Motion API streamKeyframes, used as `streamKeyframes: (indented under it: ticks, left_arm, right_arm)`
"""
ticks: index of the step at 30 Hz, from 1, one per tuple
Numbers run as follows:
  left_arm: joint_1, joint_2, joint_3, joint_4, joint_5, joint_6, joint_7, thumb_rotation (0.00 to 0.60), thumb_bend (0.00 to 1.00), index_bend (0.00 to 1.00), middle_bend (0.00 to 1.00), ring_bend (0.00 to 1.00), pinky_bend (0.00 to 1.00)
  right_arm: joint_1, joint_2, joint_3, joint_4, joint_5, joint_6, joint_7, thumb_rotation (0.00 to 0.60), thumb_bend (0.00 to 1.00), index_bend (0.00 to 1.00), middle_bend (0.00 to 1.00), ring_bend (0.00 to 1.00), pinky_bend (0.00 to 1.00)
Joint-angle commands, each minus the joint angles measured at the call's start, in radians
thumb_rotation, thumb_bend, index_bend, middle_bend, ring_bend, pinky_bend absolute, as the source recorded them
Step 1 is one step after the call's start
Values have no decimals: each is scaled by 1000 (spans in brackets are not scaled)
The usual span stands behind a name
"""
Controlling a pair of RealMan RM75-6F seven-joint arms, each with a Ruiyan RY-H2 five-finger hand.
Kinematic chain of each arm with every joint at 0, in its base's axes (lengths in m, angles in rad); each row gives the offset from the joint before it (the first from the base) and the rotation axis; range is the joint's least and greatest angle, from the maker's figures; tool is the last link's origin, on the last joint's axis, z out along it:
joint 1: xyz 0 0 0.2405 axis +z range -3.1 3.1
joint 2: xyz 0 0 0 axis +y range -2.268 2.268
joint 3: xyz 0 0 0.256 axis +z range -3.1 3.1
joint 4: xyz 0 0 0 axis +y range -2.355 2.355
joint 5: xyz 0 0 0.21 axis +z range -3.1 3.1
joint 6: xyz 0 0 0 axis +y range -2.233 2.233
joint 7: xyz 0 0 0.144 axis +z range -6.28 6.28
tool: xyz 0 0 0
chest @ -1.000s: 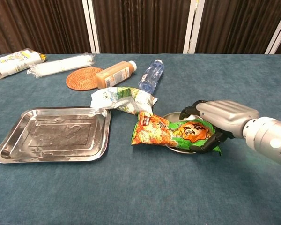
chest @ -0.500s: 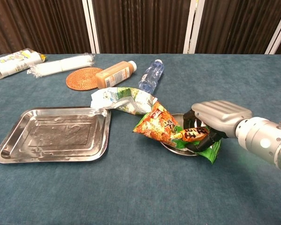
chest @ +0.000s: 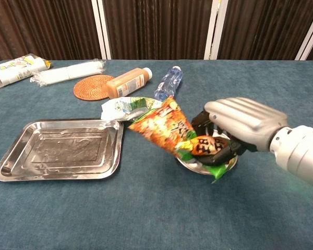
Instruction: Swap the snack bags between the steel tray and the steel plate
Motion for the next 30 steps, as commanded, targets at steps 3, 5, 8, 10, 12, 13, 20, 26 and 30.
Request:
streamKeyframes:
  ticks: [3, 5, 8, 10, 12, 13, 20, 26, 30]
  left_arm:
    - [2, 1, -3, 0, 1, -2, 0, 600, 358, 0, 12, 0, 10]
    - [3, 3, -5, 0, 0, -2, -1, 600, 359, 0, 12, 0, 10]
    - [7, 6, -9, 1, -3, 0, -7, 600, 359, 0, 13, 0, 10]
    - [8, 8, -11, 2, -4, 1, -13, 600, 359, 0, 14, 0, 10]
    - [8, 10, -11, 4, -3, -1, -18, 600, 359, 0, 15, 0, 10]
    - [8, 10, -11, 5, -2, -1, -19, 600, 359, 0, 15, 0, 10]
    - [5, 7, -10, 9, 3, -15, -27, 600, 359, 0, 16, 0, 9]
    - [5, 7, -11, 3, 1, -25, -13, 600, 360, 0, 15, 0, 10]
    - [6, 7, -15, 0, -4, -30, -10, 600, 359, 0, 16, 0, 9]
  right_arm:
    - [27, -34, -31, -26, -23, -51, -48, 600, 465, 800, 630, 525, 525]
    - [42, -70, -34, -9, -21, -69, -83, 600, 465, 782, 630, 525, 524]
    - [61, -118, -35, 25, -11, -91, -136, 600, 465, 709, 628, 511, 512]
    - [69, -143, -30, 47, 6, -100, -157, 600, 465, 620, 597, 479, 491]
    - [77, -162, -19, 61, 43, -113, -178, 600, 458, 434, 496, 402, 430]
    - [80, -167, -15, 64, 56, -115, -189, 600, 443, 307, 429, 349, 386]
    - [85, -117, -18, 9, 86, -118, -207, 600, 211, 0, 132, 50, 154]
    - [74, 12, -2, -98, 114, -118, -136, 600, 192, 0, 80, 0, 119]
    - [66, 49, 72, -93, 151, -82, -48, 600, 192, 0, 79, 0, 118]
